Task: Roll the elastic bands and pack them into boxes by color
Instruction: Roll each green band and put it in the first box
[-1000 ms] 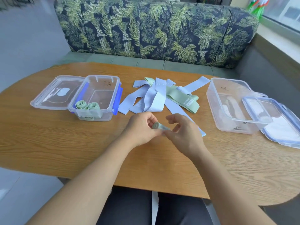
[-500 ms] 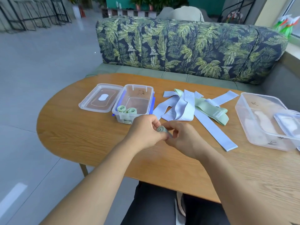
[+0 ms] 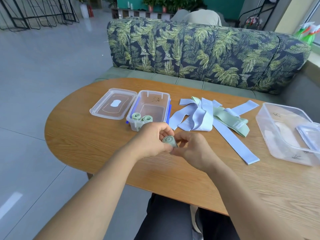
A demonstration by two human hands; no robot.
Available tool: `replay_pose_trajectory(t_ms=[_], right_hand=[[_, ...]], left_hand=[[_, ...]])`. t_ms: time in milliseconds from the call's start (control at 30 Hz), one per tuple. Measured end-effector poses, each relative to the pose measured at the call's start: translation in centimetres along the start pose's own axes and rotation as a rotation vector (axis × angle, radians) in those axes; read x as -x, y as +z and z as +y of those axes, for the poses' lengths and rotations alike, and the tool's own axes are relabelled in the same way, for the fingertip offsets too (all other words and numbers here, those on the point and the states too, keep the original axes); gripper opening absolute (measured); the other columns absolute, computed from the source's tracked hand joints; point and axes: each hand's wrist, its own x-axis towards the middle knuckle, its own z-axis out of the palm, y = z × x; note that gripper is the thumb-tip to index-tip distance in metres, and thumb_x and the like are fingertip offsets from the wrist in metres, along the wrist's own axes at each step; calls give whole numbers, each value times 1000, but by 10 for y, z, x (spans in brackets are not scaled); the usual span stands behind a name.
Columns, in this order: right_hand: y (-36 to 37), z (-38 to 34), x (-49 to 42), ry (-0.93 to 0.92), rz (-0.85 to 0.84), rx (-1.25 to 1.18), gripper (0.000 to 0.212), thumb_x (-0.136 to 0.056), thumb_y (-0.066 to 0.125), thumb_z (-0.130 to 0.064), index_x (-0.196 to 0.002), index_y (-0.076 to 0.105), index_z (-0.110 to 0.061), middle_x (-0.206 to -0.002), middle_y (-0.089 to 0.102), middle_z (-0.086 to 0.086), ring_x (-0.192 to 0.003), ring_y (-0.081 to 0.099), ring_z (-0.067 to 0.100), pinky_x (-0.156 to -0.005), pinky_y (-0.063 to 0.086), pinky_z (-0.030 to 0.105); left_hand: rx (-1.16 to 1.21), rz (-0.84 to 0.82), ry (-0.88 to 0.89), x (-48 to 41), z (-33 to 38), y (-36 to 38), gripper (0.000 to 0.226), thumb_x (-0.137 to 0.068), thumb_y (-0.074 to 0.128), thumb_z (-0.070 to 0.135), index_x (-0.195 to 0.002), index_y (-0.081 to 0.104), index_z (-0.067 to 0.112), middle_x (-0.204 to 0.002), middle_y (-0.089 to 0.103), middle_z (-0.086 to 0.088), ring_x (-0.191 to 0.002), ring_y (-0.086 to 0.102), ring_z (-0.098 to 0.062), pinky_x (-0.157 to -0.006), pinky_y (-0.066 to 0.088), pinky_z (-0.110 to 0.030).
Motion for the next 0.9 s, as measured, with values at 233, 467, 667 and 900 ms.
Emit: replay_pose_trajectory(t_ms=[233,467,667,900], right_hand=[[2,-6,-4,175,182,-411,24,-85,69,-3,-101,68,-20,-78,64,-11,-66,56,1,-60,46,16],[-16,-15,-15,682,-18,-806,42,-97,58,-40,-87,64,0,-64,70,13,-53,67,17,-38,47,16],[-23,-16,-26,657,-38,-815,18,-91,68,-23,-85,66,-6,-59,69,8,-46,66,16,-34,42,14],[-22,-14,-32,568,-15,-852,13,-91,66,-8,-84,65,3,-64,67,16,-51,70,24,-48,56,19]], left_hand=[[-40,262,190,2,-7,8,24,-71,81,11,-85,65,23,-84,59,9,-73,56,-5,-66,50,-21],[-86,472,392,10,-20,30,25,-72,77,4,-91,66,14,-93,62,10,-84,54,1,-75,44,-12],[-169,523,499,9,-21,35,24,-74,76,5,-93,66,14,-99,62,10,-93,57,-13,-81,50,-30],[-153,589,501,8,-31,38,25,-74,75,-2,-92,66,12,-99,61,9,-93,59,-16,-79,53,-38]])
